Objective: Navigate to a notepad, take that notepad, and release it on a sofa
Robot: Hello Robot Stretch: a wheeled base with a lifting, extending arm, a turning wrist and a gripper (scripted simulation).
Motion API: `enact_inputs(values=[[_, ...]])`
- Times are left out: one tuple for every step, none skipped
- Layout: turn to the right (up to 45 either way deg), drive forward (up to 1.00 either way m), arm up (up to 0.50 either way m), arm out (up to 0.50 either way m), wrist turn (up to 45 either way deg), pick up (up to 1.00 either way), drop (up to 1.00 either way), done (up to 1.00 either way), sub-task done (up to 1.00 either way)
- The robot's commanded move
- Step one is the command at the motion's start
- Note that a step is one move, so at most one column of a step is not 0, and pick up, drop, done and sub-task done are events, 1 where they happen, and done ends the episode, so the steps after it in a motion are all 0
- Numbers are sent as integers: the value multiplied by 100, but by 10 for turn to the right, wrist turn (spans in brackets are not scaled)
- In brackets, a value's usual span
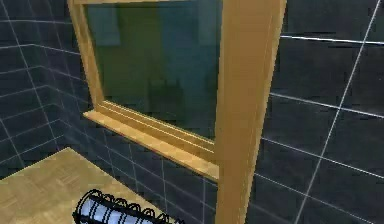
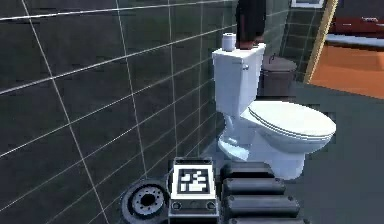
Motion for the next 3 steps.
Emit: enact_inputs(values=[[-450, 0, 0, 0, 0, 0, 0, 0, 0], [-30, 0, 0, 0, 0, 0, 0, 0, 0], [0, 90, 0, 0, 0, 0, 0, 0, 0]])
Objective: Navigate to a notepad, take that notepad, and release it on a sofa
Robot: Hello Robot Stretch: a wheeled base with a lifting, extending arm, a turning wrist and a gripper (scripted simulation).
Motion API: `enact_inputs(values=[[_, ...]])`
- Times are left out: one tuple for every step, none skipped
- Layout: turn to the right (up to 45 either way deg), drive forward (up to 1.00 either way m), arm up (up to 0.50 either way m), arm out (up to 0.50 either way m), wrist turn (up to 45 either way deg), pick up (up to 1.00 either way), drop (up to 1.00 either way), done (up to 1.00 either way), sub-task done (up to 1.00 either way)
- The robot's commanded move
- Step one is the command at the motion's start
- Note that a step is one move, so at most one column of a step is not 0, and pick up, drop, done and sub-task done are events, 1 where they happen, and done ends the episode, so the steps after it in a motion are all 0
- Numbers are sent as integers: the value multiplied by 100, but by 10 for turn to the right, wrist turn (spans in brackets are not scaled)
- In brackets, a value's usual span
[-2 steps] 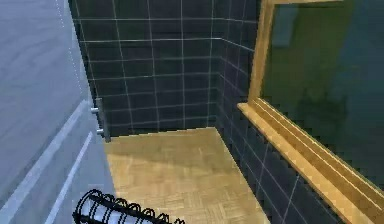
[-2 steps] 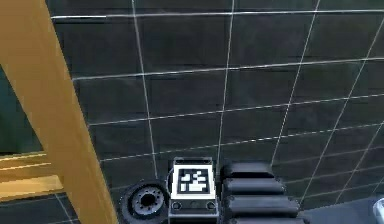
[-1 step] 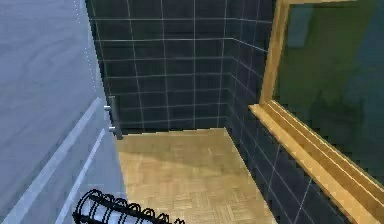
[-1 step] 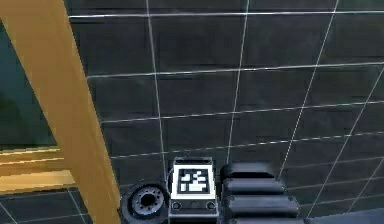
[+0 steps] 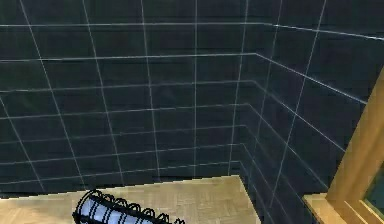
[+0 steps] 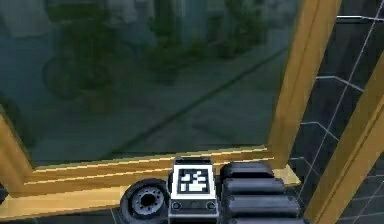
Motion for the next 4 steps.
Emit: enact_inputs(values=[[-210, 0, 0, 0, 0, 0, 0, 0, 0], [0, 60, 0, 0, 0, 0, 0, 0, 0], [-450, 0, 0, 0, 0, 0, 0, 0, 0], [-300, 0, 0, 0, 0, 0, 0, 0, 0]])
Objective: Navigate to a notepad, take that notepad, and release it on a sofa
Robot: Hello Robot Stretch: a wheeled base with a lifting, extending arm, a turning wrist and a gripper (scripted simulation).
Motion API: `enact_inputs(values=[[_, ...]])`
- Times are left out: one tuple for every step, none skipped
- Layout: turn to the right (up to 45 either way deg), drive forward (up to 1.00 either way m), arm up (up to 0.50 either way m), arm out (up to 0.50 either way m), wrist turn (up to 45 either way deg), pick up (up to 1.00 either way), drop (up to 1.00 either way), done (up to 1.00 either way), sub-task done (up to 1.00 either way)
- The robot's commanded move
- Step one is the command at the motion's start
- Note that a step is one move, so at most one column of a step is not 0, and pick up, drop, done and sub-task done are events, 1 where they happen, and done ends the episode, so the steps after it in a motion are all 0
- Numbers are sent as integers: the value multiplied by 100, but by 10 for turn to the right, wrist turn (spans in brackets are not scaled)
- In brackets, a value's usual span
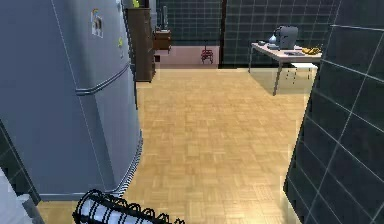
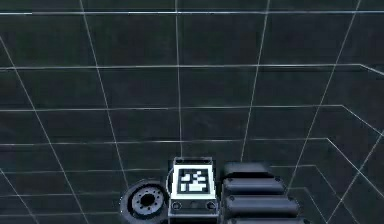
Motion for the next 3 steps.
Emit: enact_inputs(values=[[0, 100, 0, 0, 0, 0, 0, 0, 0], [0, 100, 0, 0, 0, 0, 0, 0, 0], [0, 100, 0, 0, 0, 0, 0, 0, 0]])
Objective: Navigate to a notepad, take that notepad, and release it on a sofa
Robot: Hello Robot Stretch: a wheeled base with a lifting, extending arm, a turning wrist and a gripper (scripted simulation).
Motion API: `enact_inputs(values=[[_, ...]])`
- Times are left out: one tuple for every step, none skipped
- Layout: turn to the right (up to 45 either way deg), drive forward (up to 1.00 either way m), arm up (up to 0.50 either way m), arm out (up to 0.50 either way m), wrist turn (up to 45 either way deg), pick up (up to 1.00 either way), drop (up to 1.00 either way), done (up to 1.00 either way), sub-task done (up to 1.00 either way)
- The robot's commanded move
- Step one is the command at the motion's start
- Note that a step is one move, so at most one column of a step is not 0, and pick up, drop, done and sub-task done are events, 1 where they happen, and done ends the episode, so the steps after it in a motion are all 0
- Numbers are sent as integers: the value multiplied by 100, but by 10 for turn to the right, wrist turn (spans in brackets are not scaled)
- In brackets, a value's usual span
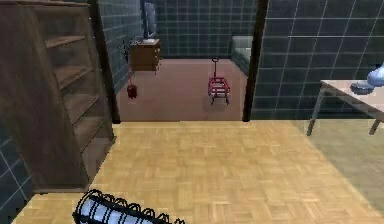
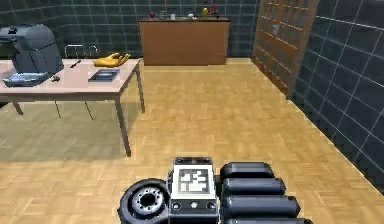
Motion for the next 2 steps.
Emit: enact_inputs(values=[[0, 100, 0, 0, 0, 0, 0, 0, 0], [-30, 0, 0, 0, 0, 0, 0, 0, 0]])
